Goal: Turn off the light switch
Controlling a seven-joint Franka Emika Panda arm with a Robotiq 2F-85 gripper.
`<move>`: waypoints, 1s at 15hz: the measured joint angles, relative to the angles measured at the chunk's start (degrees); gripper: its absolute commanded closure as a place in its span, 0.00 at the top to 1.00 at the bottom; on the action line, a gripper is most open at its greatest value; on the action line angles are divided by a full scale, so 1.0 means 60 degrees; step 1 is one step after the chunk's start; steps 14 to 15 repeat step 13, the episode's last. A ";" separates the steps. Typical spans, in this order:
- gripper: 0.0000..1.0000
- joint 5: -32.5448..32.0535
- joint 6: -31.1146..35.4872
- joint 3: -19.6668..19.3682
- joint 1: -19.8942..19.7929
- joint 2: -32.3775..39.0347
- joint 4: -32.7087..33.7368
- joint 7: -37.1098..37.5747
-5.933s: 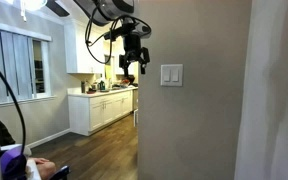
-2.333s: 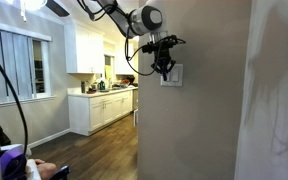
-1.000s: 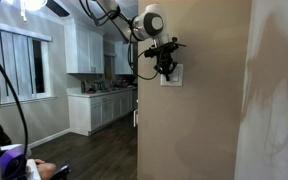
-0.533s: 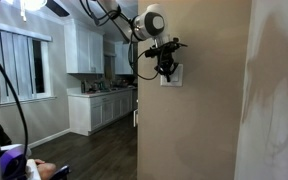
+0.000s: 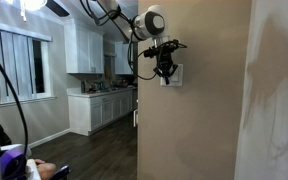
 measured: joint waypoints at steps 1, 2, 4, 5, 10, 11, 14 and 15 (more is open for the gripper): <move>0.00 -0.0027 -0.0053 0.0000 0.0001 -0.0007 0.0000 0.0036; 0.26 -0.0040 -0.0088 0.0000 0.0002 -0.0013 0.0000 0.0073; 0.06 -0.0042 -0.0109 0.0002 0.0003 -0.0018 0.0001 0.0096; 0.14 -0.0042 -0.0109 0.0004 0.0004 -0.0012 0.0001 0.0096; 0.26 -0.0042 -0.0109 0.0006 0.0005 -0.0004 0.0002 0.0096; 0.26 -0.0042 -0.0109 0.0006 0.0005 -0.0004 0.0002 0.0096; 0.26 -0.0042 -0.0109 0.0006 0.0005 -0.0003 0.0002 0.0096; 0.26 -0.0042 -0.0109 0.0006 0.0005 -0.0003 0.0002 0.0096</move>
